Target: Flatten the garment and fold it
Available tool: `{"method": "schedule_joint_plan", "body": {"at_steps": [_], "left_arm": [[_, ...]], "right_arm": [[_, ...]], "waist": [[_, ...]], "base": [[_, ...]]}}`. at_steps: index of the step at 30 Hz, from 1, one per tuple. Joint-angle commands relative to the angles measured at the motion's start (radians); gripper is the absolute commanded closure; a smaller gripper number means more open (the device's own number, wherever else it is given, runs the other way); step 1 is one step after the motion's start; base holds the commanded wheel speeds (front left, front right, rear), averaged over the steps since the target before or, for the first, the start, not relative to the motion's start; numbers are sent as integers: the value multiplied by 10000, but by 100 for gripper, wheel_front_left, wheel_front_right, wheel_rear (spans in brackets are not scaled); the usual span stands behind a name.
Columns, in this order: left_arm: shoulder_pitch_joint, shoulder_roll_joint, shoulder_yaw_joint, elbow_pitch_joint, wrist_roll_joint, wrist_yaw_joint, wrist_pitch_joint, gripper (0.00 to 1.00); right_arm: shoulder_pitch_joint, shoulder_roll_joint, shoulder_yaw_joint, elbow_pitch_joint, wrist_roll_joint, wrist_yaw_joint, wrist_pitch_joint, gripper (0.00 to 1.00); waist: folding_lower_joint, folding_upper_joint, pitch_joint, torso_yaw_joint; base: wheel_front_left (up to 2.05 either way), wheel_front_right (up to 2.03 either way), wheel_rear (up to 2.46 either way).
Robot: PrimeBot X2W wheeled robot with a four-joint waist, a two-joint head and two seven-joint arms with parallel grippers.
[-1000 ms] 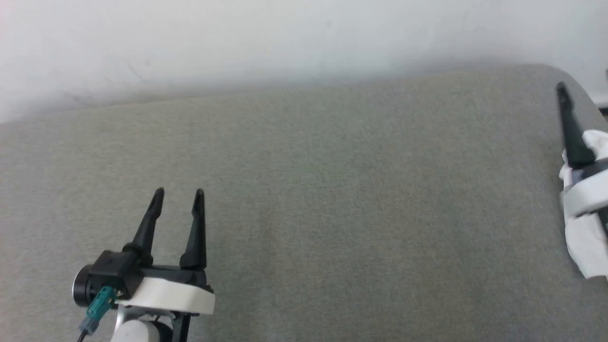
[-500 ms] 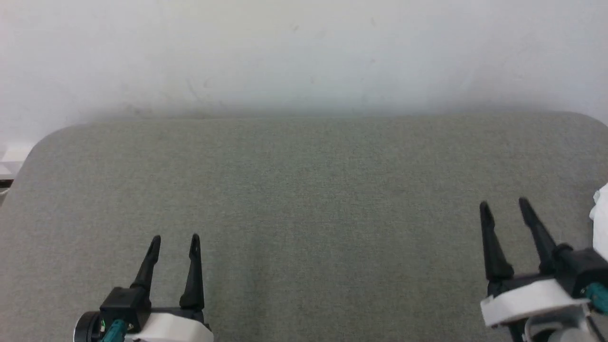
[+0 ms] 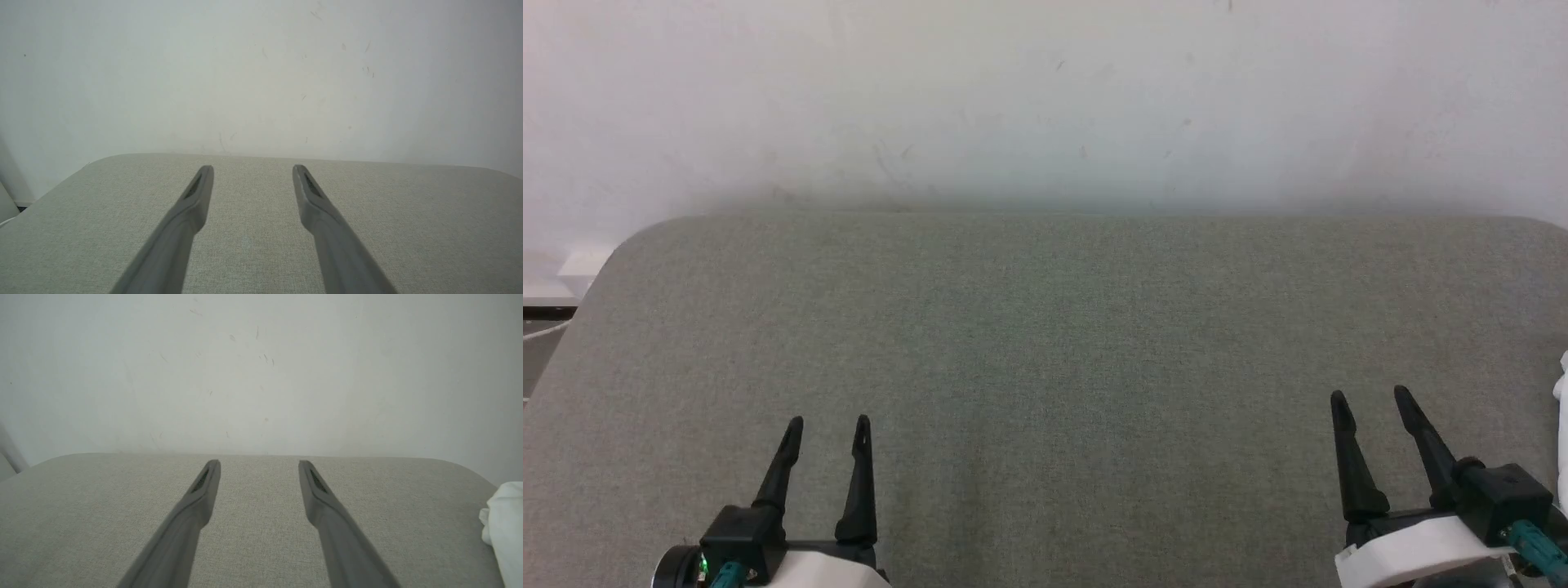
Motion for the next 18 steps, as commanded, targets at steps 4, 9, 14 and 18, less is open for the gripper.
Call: {"method": "schedule_joint_plan", "body": {"at_steps": [4,9,14,18], "left_arm": [[115,-43,-47,-60,123,8,-17,0],[0,-4,-67,-4,14,-2,0,100],[-15,0,-68,-5,16,1,19,100],[-48,-2,-70,-19,49,18,102,100]], "right_arm": [[-20,30,2,94,103,-19,-81,0],[0,0,8,144,234,0,-34,100],[-5,-7,14,136,230,2,21,100],[-31,-6,25,107,181,1,97,100]], "waist": [[0,-2,-23,-19],[0,-2,-56,-21],[0,-2,-58,-25],[0,-2,-46,-42]], "base": [[0,0,0],[0,0,0],[0,0,0],[0,0,0]]}}
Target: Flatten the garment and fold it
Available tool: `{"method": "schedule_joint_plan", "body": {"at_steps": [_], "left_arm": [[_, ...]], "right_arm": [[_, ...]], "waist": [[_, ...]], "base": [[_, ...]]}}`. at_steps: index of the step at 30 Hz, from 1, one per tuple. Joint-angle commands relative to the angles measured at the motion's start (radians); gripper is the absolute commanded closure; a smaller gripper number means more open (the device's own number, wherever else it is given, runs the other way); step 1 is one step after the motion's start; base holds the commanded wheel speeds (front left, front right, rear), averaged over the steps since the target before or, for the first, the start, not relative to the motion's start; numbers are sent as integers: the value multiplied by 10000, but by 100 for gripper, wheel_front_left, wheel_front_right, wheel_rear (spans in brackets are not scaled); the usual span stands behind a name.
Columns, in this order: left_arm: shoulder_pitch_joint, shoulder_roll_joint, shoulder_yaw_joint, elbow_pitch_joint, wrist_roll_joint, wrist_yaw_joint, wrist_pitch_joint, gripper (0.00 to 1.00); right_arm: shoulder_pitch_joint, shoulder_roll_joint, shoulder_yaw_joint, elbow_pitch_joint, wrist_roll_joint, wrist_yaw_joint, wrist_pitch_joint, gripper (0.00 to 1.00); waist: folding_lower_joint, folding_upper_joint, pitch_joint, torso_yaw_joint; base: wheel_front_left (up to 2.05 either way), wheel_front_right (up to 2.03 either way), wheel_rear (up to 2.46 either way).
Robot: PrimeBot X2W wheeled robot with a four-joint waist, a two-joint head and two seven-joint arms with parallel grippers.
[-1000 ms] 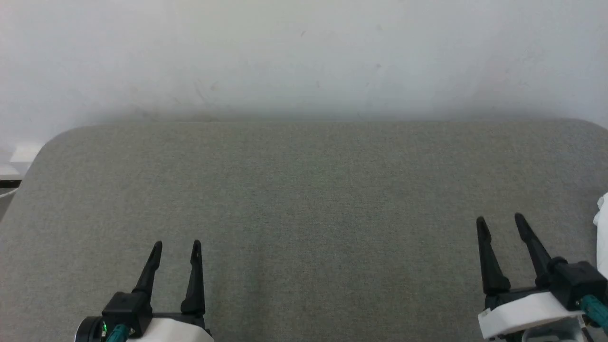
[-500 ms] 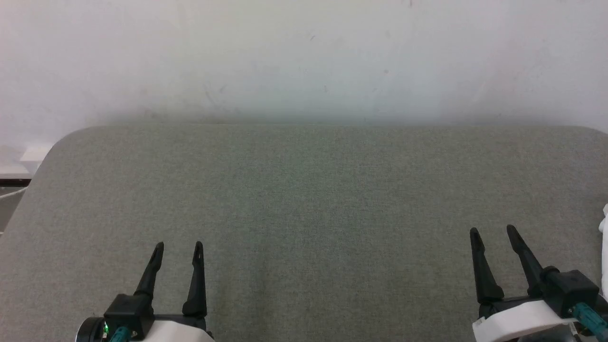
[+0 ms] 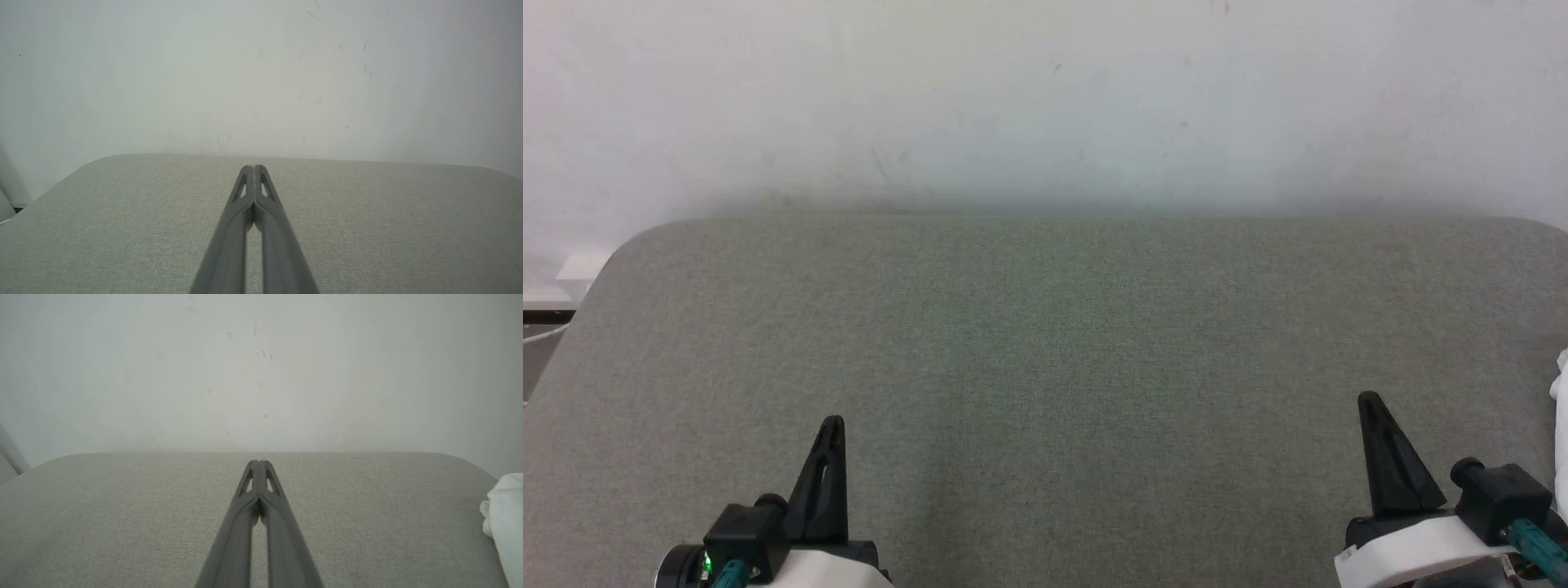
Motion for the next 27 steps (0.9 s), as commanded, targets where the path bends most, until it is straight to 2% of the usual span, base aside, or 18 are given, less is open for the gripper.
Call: {"method": "schedule_joint_plan", "body": {"at_steps": [1,27], "left_arm": [[-45,-3,-5,-21,54,22,63,100],[-256,-14,-18,-111,259,125,582,100]], "right_arm": [[-38,2,11,-34,-59,-1,90,100],[-199,10,84,-215,-362,-5,565,100]], "waist": [[0,-2,6,-9],[0,-2,80,-114]], "base": [[0,0,0],[0,0,0]]}}
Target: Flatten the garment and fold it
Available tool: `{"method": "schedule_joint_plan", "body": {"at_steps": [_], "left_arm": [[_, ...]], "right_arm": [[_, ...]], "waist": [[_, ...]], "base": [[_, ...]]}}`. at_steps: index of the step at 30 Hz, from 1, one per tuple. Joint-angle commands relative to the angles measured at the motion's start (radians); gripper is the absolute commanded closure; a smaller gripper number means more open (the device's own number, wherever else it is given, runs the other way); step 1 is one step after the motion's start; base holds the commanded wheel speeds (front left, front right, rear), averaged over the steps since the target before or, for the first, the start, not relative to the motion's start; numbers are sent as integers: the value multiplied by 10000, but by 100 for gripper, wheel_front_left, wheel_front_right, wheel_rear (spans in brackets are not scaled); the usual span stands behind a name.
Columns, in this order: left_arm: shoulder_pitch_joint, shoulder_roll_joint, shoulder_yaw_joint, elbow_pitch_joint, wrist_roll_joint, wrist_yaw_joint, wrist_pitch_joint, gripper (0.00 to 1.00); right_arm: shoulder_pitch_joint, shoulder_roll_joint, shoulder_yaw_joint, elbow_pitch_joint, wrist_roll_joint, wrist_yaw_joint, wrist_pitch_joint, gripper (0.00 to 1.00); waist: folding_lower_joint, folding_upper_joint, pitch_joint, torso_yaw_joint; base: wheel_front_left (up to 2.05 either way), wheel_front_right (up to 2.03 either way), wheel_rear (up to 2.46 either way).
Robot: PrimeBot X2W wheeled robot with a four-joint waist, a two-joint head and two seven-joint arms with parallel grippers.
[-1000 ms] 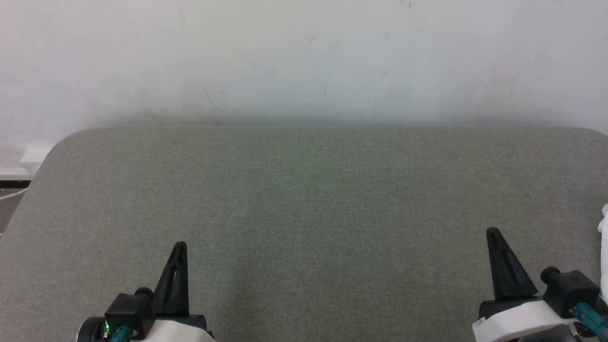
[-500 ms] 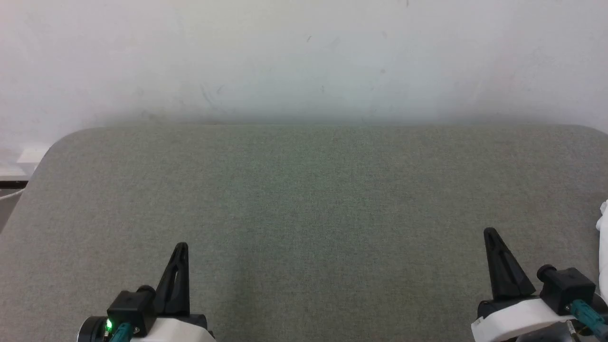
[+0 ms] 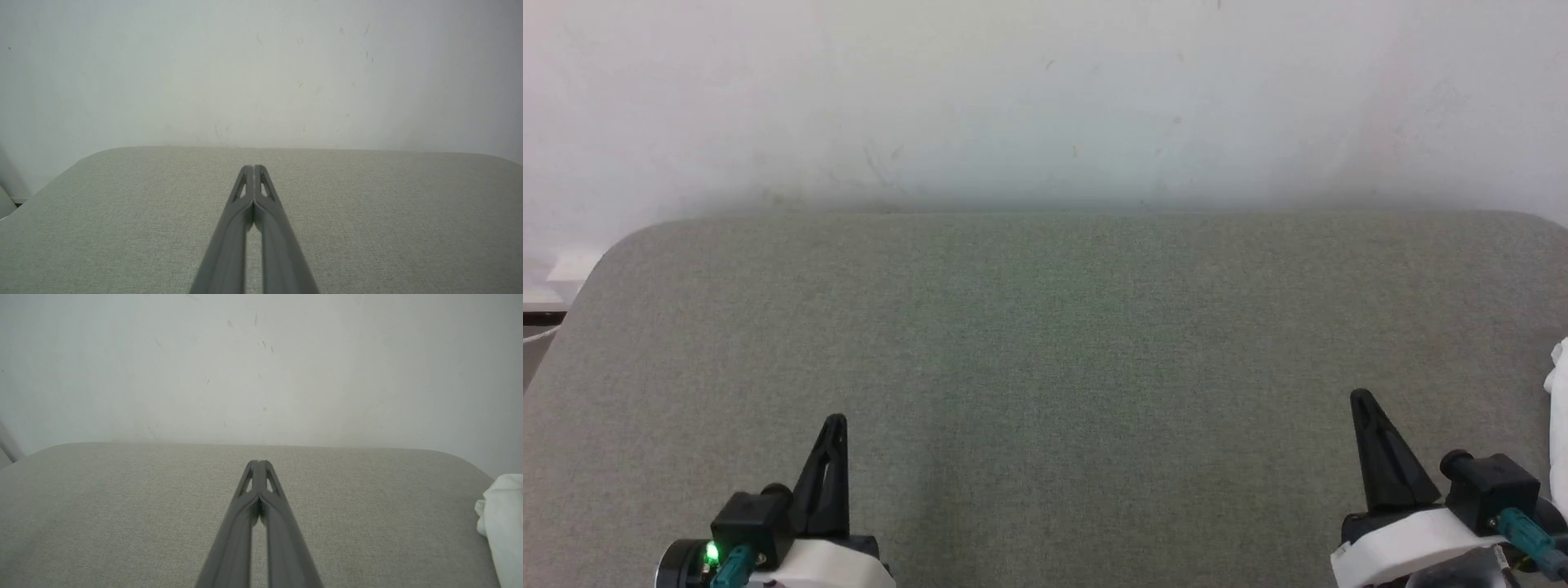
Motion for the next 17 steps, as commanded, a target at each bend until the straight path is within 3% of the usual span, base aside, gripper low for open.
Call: {"method": "schedule_joint_plan", "body": {"at_steps": [1,17], "left_arm": [[-193,-14,-7,-63,106,53,72,100],[-328,-22,-16,-121,238,119,404,100]], "right_arm": [[-146,10,18,-78,-87,-5,66,100],[-250,15,64,-194,-281,-8,371,100]], "waist": [[0,-2,4,-5],[0,-2,51,-73]], "base": [[0,0,0],[0,0,0]]}}
